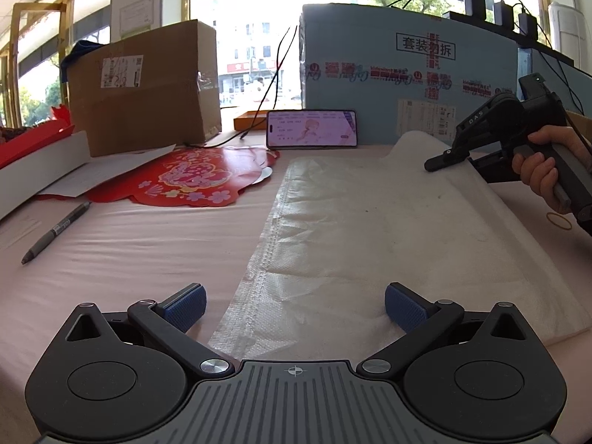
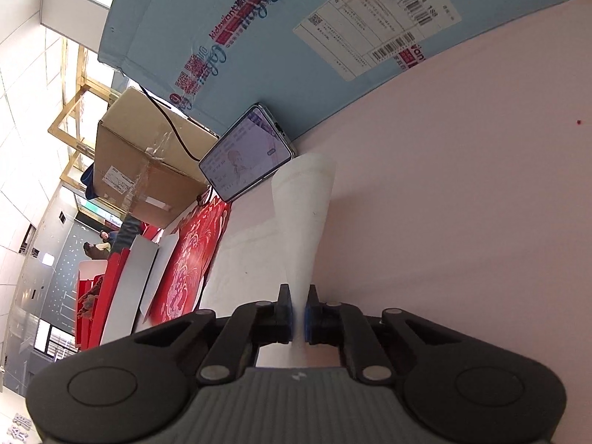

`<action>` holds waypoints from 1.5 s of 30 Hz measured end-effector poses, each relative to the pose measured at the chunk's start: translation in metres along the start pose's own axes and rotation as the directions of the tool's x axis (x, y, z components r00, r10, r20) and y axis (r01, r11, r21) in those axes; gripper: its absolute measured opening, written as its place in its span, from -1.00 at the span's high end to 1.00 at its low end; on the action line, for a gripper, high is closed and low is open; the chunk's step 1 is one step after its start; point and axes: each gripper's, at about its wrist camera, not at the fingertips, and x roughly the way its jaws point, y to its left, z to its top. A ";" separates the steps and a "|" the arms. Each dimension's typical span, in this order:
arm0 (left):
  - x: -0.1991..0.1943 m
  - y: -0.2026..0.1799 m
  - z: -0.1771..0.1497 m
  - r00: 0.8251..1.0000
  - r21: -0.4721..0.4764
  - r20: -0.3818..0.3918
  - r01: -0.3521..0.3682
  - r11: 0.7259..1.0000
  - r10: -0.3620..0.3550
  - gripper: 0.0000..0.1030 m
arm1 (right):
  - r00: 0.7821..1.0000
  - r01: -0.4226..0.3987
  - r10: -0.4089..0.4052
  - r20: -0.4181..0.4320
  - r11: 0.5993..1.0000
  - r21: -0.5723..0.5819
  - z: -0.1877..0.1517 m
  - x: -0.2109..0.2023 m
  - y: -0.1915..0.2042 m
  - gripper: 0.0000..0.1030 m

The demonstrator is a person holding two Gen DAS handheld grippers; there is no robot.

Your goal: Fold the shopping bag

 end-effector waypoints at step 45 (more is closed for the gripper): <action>-0.028 -0.117 0.042 0.945 0.435 0.097 0.242 0.868 -0.312 -1.00 | 0.899 0.180 -0.216 0.382 0.975 0.129 -0.166 -0.227 -0.042 0.14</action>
